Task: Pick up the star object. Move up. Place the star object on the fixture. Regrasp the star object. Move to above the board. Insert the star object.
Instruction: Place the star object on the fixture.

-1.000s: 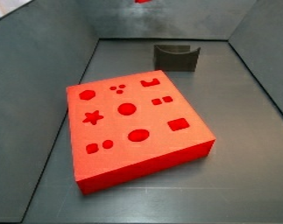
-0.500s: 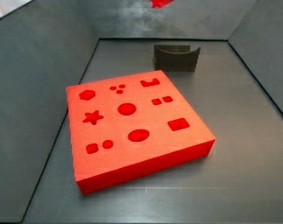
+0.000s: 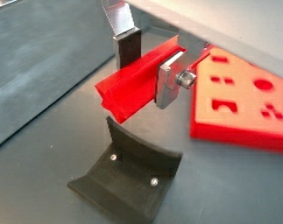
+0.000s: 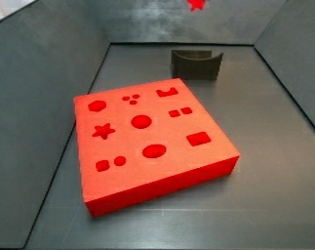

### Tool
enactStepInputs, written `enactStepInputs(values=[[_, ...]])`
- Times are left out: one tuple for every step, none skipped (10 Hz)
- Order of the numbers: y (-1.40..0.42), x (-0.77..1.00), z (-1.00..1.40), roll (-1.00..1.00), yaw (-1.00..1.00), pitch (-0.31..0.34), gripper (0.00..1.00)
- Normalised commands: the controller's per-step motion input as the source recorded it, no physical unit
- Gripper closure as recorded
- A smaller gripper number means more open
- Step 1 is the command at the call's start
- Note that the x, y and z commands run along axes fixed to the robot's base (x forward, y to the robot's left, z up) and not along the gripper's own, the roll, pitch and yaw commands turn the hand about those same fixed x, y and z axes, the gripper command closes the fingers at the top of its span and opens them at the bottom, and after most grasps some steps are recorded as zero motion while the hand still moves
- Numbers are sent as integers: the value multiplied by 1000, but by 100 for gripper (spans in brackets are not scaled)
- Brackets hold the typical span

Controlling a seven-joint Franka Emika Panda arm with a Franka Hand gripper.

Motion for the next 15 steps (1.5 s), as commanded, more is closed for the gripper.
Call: enactStepInputs(values=[[851,174,-247,-1000,472,225,100],[851,113,-239,-1000,342,215,100],[723,55,-157,-1000,267,231,100],[500,-24,-54,-1000,211,288,100],[337,-36,-34,-1000,169,310,100],[128,24,-33,-931,85,314,100],[80,55,-36,-798,38,302,100],[77,84,-25,-561,-44,272,100],[77,85,-17,-457,-76,250,100],[50,86,-14,-249,-122,183,100],[46,83,-10,-201,-132,152,100],[65,104,-1000,-1000,-166,19,100],[73,109,-1000,-1000,-166,4,100],[76,117,-1000,-1000,-159,19,100],[77,125,-1000,-1000,-155,29,100]])
